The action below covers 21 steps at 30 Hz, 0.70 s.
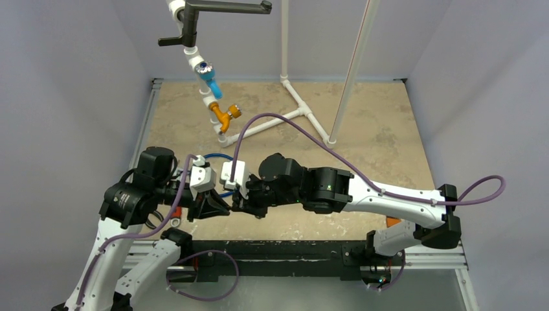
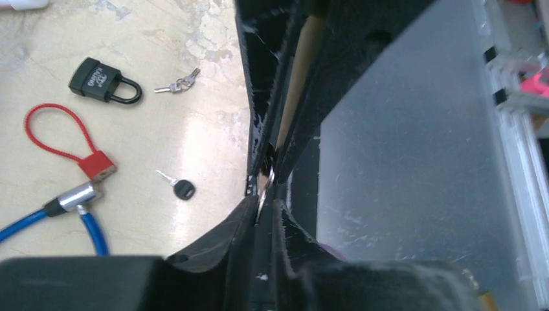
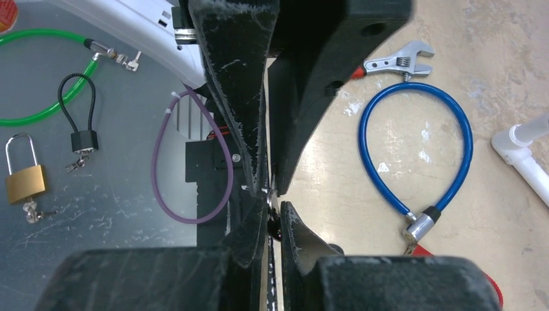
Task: Unlock with the key
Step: Pick up the key from the center of the board.
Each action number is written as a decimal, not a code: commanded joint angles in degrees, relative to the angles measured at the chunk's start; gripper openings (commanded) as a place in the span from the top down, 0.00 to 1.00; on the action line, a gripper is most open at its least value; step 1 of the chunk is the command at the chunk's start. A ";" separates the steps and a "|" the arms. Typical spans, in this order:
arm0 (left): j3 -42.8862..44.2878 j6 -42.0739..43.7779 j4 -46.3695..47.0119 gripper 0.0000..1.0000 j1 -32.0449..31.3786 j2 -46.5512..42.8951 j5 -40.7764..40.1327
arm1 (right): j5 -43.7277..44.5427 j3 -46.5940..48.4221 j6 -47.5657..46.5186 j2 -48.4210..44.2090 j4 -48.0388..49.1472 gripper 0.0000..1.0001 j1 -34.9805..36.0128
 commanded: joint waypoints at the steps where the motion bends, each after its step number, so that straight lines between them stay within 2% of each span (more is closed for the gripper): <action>1: 3.11 0.08 0.41 0.70 -0.62 0.58 2.96 | 1.97 0.51 0.95 -0.54 2.51 1.00 0.12; 3: 3.62 0.16 0.17 0.56 -0.60 0.41 2.32 | 2.88 -0.30 1.50 -1.63 2.84 1.00 0.16; 8: 4.40 2.40 -1.79 0.46 -0.62 0.49 1.20 | 4.64 -1.74 5.92 -3.57 4.25 1.00 0.10; 11: 4.36 3.06 -1.53 0.38 -0.62 -0.36 -2.30 | 5.31 -2.94 7.29 -4.53 5.74 1.00 0.03; 16: 2.56 0.34 7.16 0.36 -0.62 -6.27 -11.94 | 5.55 -7.31 9.77 -7.84 9.47 1.00 0.06; 21: -1.71 -4.79 18.89 0.37 -0.62 -12.52 -10.95 | 4.00 -10.87 12.02 -10.35 13.49 1.00 0.04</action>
